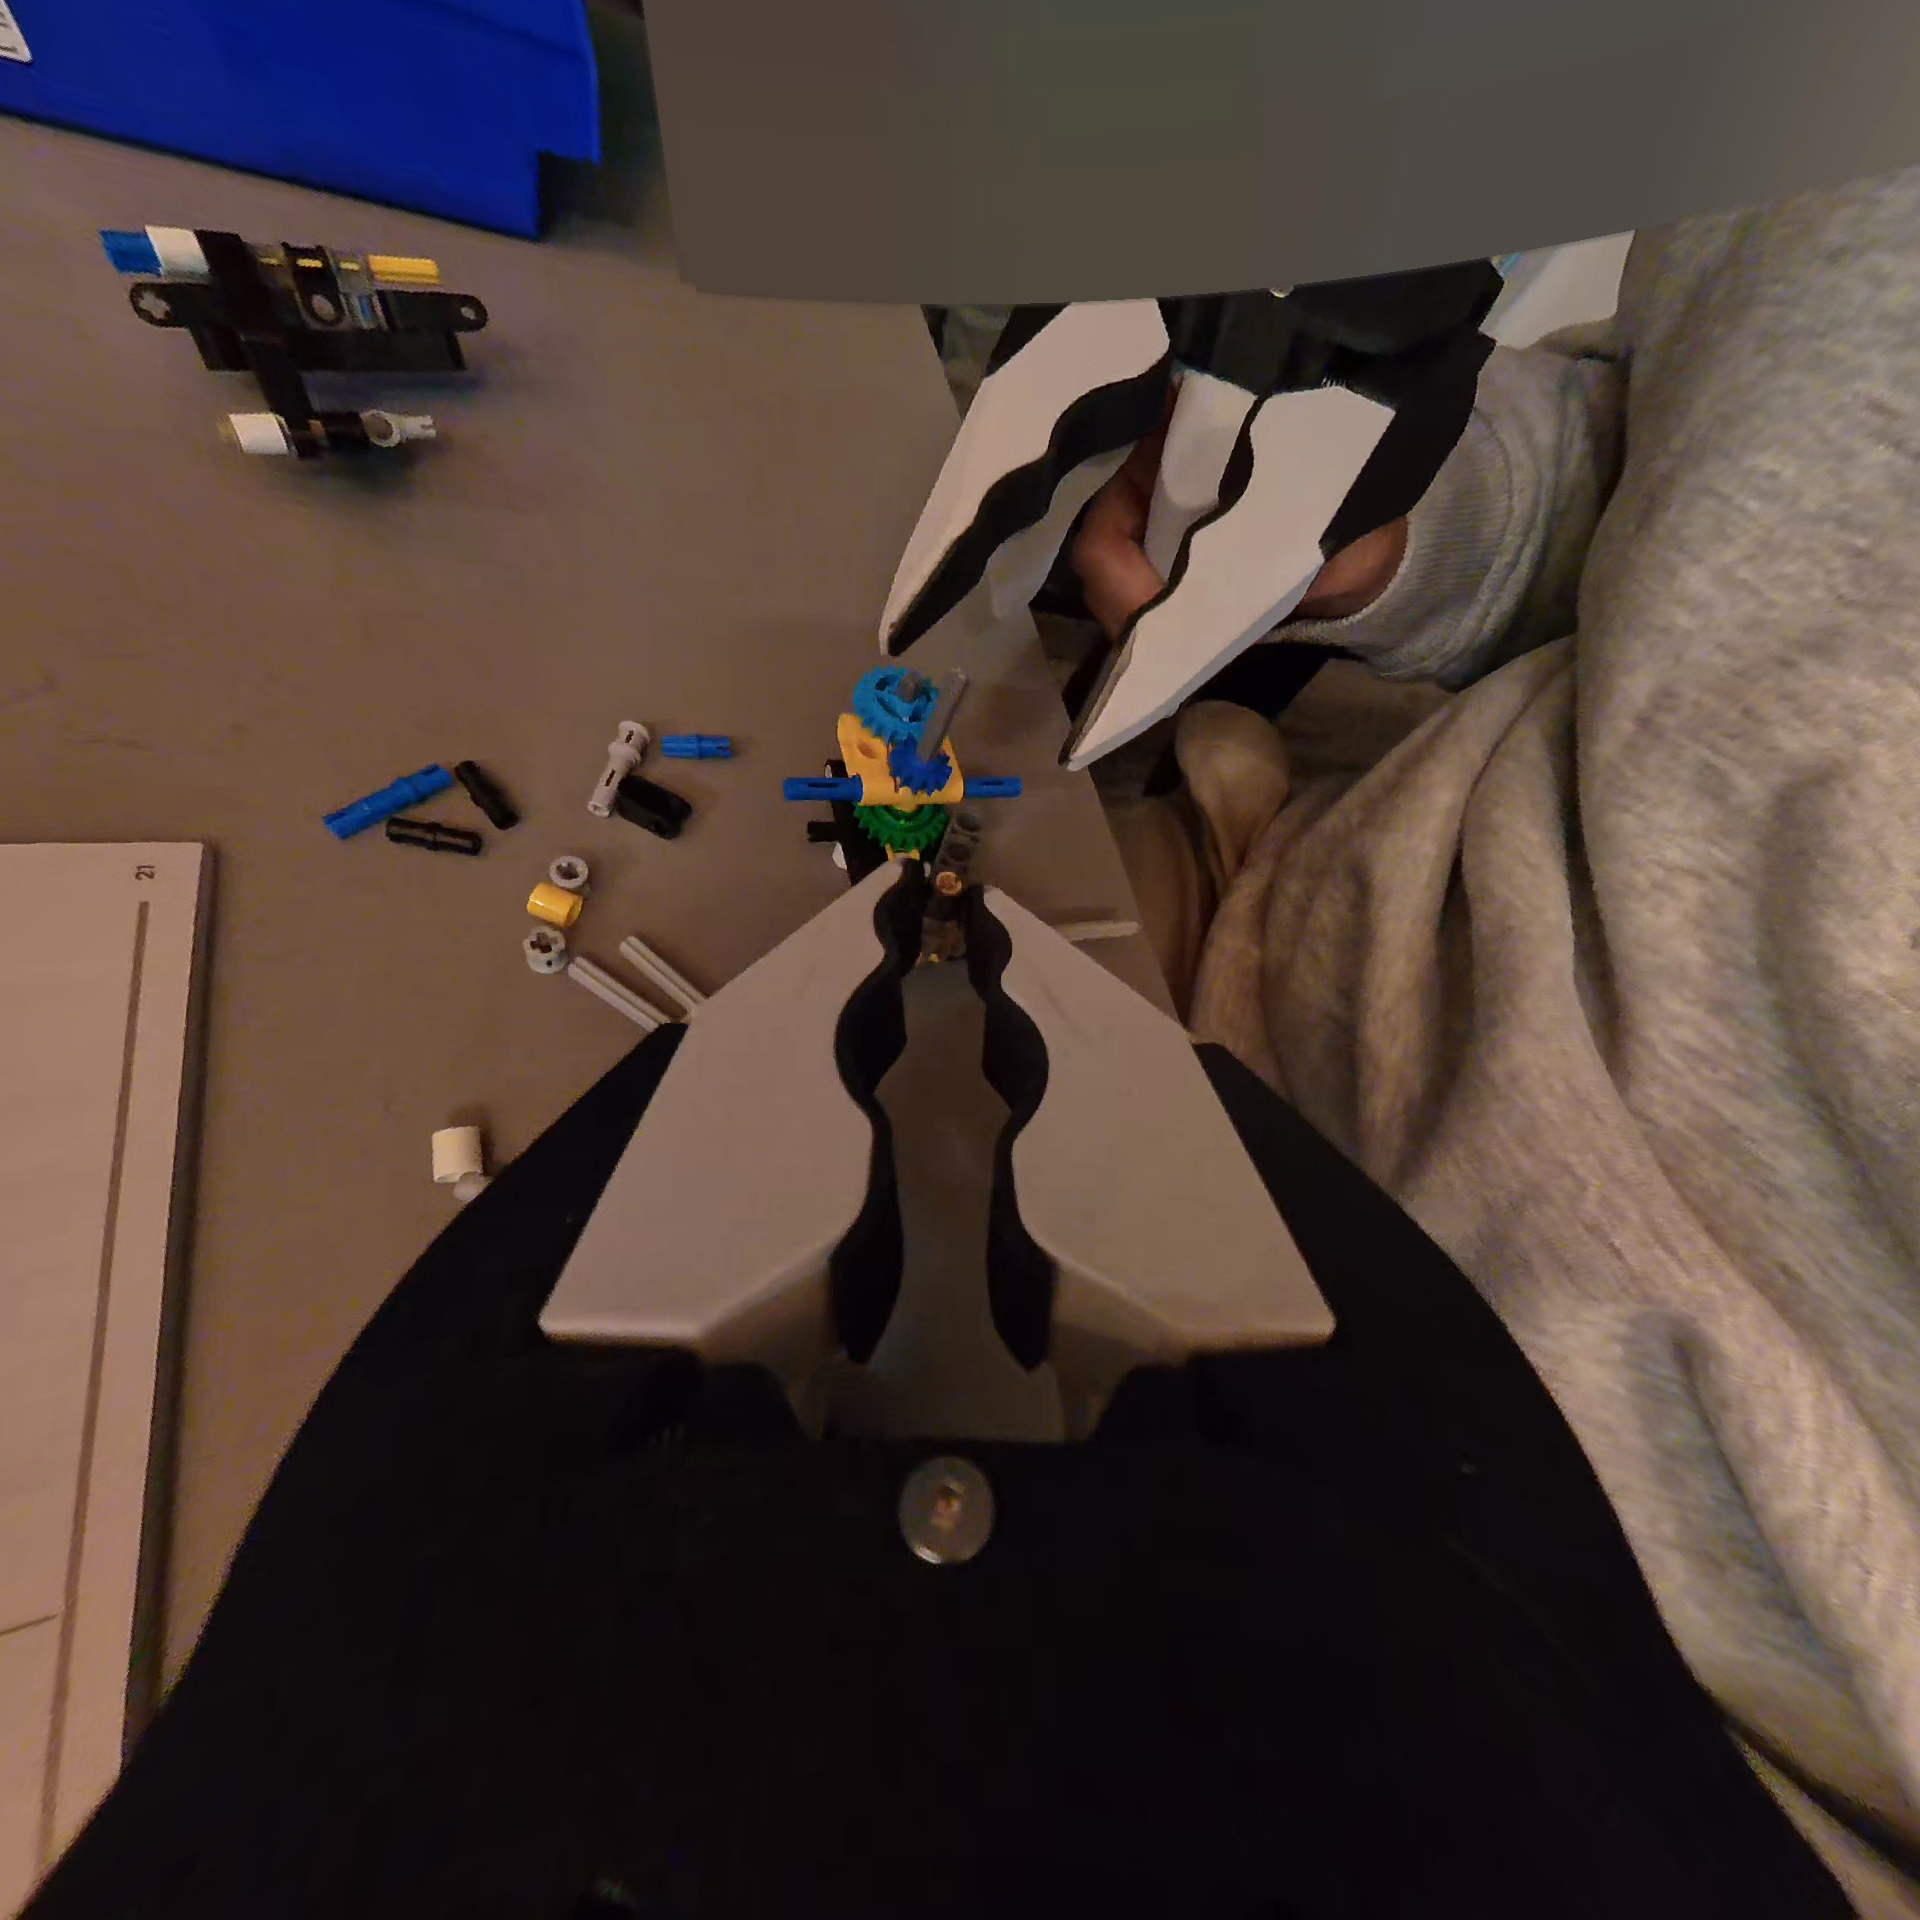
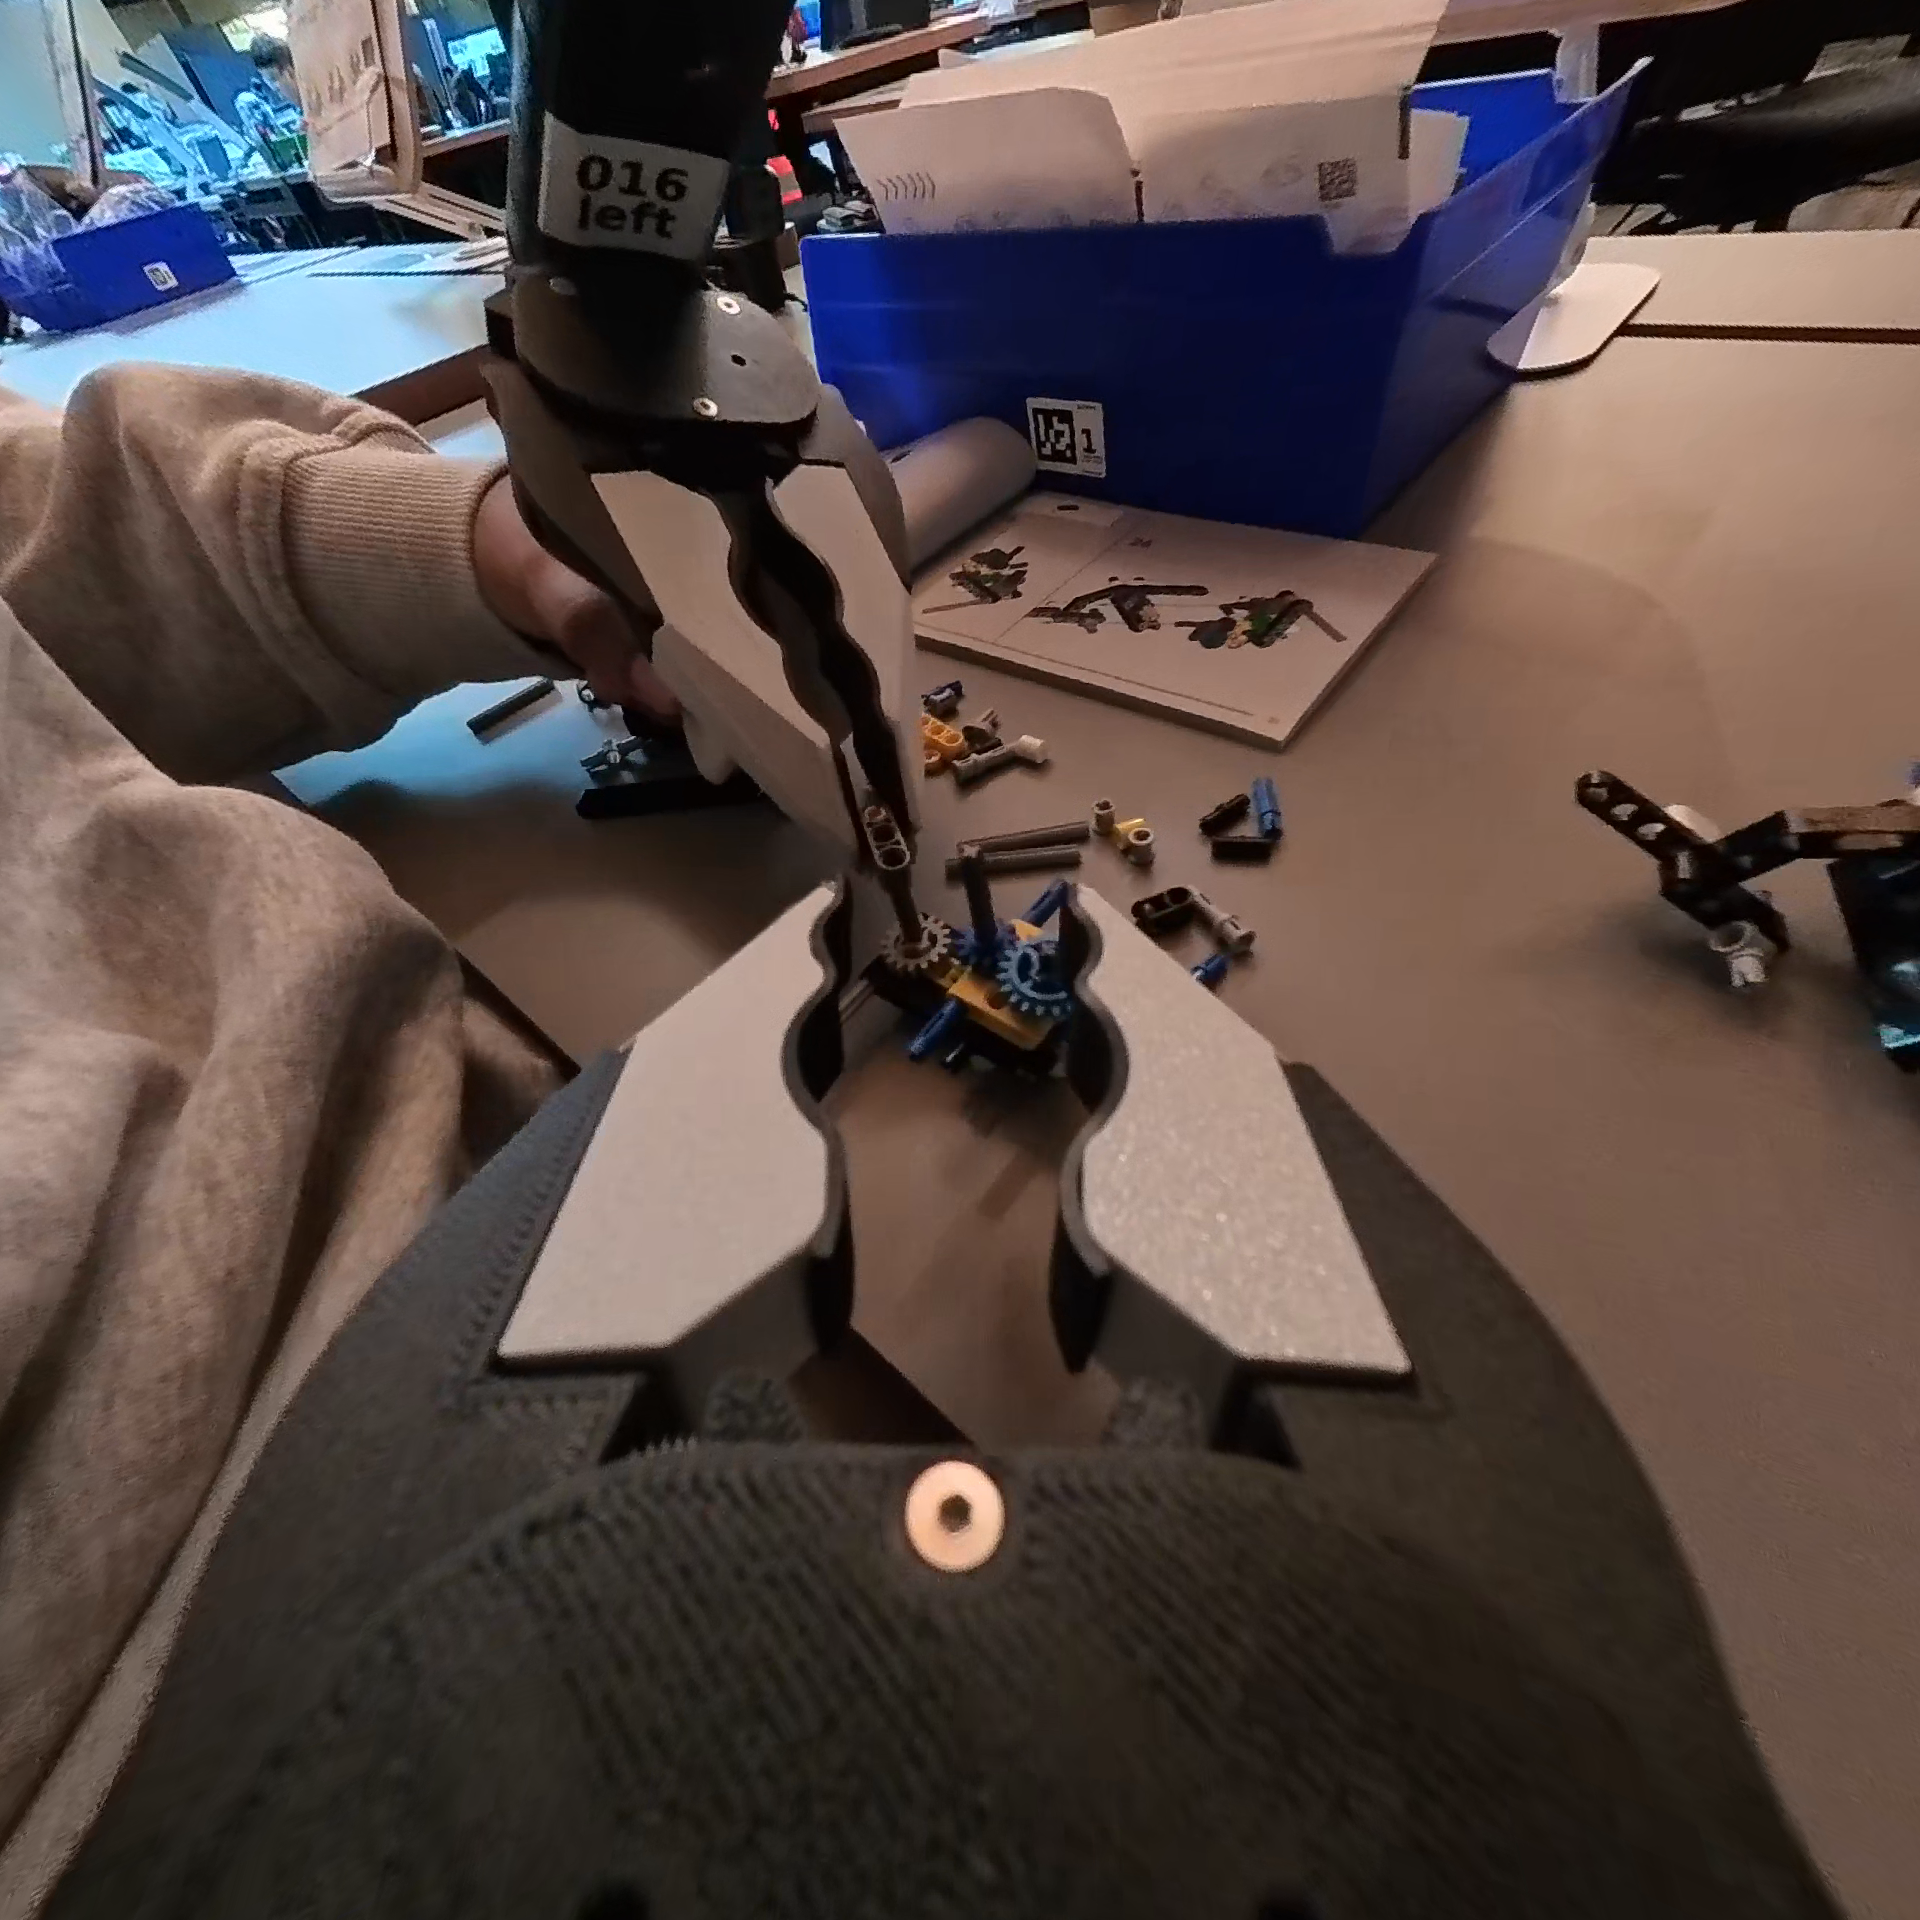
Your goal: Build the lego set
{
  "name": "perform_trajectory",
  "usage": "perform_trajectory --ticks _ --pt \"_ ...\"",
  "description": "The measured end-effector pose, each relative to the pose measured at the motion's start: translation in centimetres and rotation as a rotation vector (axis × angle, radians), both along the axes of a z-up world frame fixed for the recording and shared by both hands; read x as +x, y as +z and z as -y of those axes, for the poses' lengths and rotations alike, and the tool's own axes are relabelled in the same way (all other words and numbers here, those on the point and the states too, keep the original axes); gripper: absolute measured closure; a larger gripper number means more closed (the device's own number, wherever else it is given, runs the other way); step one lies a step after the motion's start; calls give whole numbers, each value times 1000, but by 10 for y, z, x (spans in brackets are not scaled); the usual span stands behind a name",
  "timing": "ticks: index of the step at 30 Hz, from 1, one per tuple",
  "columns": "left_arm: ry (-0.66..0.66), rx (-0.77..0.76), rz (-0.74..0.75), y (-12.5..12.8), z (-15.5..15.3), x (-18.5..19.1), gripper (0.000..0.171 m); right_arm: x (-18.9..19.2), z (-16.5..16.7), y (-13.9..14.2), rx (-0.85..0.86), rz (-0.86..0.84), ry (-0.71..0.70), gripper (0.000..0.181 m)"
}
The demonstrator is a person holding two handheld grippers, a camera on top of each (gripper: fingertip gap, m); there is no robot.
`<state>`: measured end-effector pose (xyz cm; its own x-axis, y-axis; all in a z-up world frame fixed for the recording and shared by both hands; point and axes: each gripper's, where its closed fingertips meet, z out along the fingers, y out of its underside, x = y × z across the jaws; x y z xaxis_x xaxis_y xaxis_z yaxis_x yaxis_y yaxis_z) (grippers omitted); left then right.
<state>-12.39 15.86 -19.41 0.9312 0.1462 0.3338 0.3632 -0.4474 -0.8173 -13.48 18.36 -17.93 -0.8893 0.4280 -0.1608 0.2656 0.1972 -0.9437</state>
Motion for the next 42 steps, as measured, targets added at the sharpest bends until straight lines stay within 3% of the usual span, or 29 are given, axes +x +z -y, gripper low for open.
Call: perform_trajectory --ticks 10,15,17,22,27,42 --pt "25 -25 -11 -3 0 1 166 -3 -2 -4 20 60 -34 143" --pt "59 -57 -13 -2 -1 1 166 -6 -7 -9 38 141 -68 134" --pt "67 -71 -22 -2 -2 2 166 -5 -7 -3 31 79 -78 138" --pt "75 -89 -27 -2 -5 3 166 15 7 23 -35 -75 15 171" --pt "65 -86 -22 -3 -8 5 166 14 16 0 42 11 24 179" --pt "64 -103 -27 -9 -10 6 166 11 13 -11 97 9 11 181"
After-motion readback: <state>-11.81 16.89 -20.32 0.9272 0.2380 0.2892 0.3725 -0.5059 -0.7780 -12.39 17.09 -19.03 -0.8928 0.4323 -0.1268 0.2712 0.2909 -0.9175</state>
